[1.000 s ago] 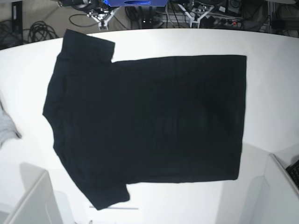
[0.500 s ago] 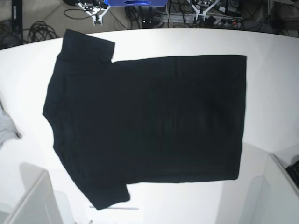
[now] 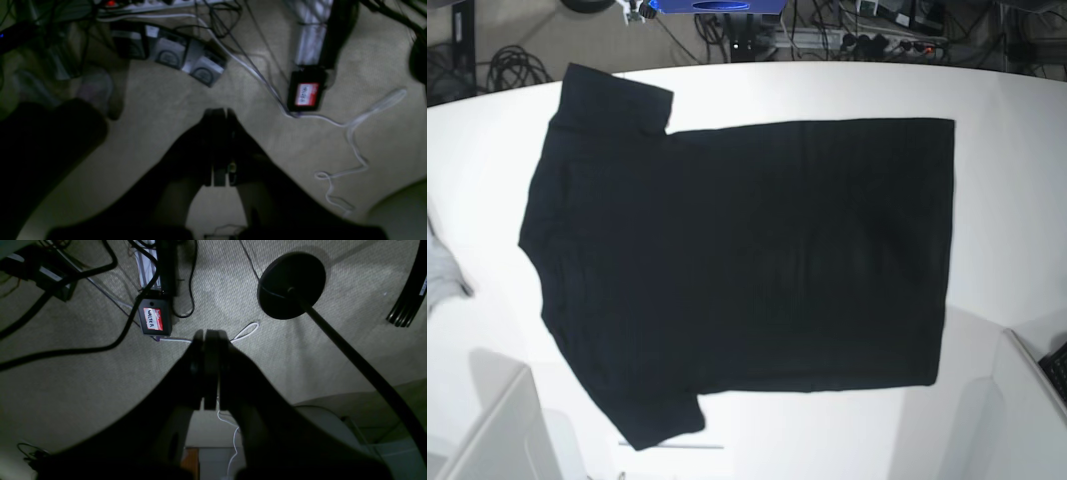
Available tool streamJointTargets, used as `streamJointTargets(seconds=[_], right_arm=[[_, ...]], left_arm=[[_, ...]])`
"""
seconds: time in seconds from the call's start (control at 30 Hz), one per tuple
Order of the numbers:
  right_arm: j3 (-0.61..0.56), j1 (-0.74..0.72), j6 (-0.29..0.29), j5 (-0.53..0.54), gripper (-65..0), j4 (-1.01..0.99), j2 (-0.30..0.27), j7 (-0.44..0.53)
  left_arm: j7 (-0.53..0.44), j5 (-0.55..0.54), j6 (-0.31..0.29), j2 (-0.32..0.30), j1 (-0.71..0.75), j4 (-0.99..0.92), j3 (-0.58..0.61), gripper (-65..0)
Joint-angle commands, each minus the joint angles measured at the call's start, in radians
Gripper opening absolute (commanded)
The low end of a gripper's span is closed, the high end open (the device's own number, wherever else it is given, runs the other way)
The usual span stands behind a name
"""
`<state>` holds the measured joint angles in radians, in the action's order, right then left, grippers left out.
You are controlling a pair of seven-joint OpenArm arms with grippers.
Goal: Fold the T-shirt properly
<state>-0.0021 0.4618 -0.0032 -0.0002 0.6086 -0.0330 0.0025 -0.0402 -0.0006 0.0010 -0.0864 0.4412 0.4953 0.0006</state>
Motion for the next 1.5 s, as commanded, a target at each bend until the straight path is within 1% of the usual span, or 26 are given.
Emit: streamJointTargets(seconds=[0.0, 0.07, 0.13, 0.27, 0.43, 0.47, 0.53, 0.6, 0.67, 0.73, 0.83, 0.93, 1.03, 1.1, 1.17, 1.23, 1.33, 1.47], right_arm=[[0.000, 0.039, -0.001, 0.001, -65.0, 0.030, -0.005, 0.000], [0.000, 0.096, -0.001, 0.001, -65.0, 0.104, -0.005, 0.000], [0.004, 0.156, -0.001, 0.001, -65.0, 0.187, -0.005, -0.002], [0.006, 0.277, -0.001, 0.002, -65.0, 0.354, -0.005, -0.006], [0.007, 0.395, -0.002, 0.002, -65.0, 0.526, -0.005, -0.008], [0.007, 0.411, -0.002, 0.002, -65.0, 0.549, -0.005, -0.008], [0.009, 0.441, -0.002, 0.002, -65.0, 0.595, -0.005, -0.008], [0.021, 0.464, -0.002, 0.002, -65.0, 0.635, -0.005, -0.008], [0.075, 0.489, -0.002, 0.002, -65.0, 0.678, 0.005, -0.008], [0.113, 0.504, -0.002, 0.002, -65.0, 0.719, 0.009, -0.008], [0.176, 0.532, -0.002, 0.002, -65.0, 0.799, 0.017, -0.008], [0.231, 0.549, -0.002, 0.004, -65.0, 0.888, 0.017, -0.008], [0.282, 0.558, -0.002, 0.019, -65.0, 0.973, 0.018, -0.008], [0.320, 0.556, -0.002, 0.078, -65.0, 1.028, 0.018, -0.009], [0.362, 0.553, -0.002, 0.156, -65.0, 1.089, 0.018, -0.009], [0.393, 0.533, -0.002, 0.210, -65.0, 1.149, 0.017, -0.009], [0.411, 0.493, -0.002, 0.239, -65.0, 1.216, 0.017, -0.009], [0.411, 0.426, -0.002, 0.243, -65.0, 1.284, 0.015, -0.009]], left_arm=[[-0.037, 0.001, 0.006, -0.008, 0.046, 0.022, -0.001, -65.0], [-0.094, 0.001, 0.006, -0.023, 0.103, 0.059, -0.001, -65.0], [-0.129, 0.001, 0.006, -0.025, 0.150, 0.085, -0.001, -65.0], [-0.172, 0.000, 0.006, -0.045, 0.249, 0.173, -0.003, -65.0], [-0.226, -0.006, 0.006, -0.063, 0.385, 0.340, -0.004, -65.0], [-0.229, -0.026, 0.006, -0.065, 0.405, 0.374, -0.004, -65.0], [-0.234, -0.109, 0.006, -0.072, 0.459, 0.458, -0.004, -65.0], [-0.234, -0.187, 0.006, -0.111, 0.505, 0.547, 0.000, -65.0], [-0.235, -0.244, 0.006, -0.146, 0.555, 0.645, 0.006, -65.0], [-0.235, -0.272, 0.006, -0.164, 0.600, 0.739, -0.003, -65.0], [-0.235, -0.275, 0.006, -0.198, 0.663, 0.863, -0.003, -65.0], [-0.235, -0.275, 0.006, -0.200, 0.706, 0.969, -0.006, -65.0], [-0.235, -0.270, 0.006, -0.194, 0.730, 1.051, -0.049, -65.0], [-0.235, -0.270, 0.006, -0.181, 0.744, 1.113, -0.086, -65.0], [-0.235, -0.270, 0.006, -0.146, 0.749, 1.184, -0.127, -65.0], [-0.235, -0.269, 0.006, -0.111, 0.743, 1.242, -0.173, -65.0], [-0.235, -0.269, 0.006, -0.102, 0.724, 1.316, -0.201, -65.0], [-0.227, -0.270, 0.006, -0.105, 0.706, 1.408, -0.207, -65.0]])
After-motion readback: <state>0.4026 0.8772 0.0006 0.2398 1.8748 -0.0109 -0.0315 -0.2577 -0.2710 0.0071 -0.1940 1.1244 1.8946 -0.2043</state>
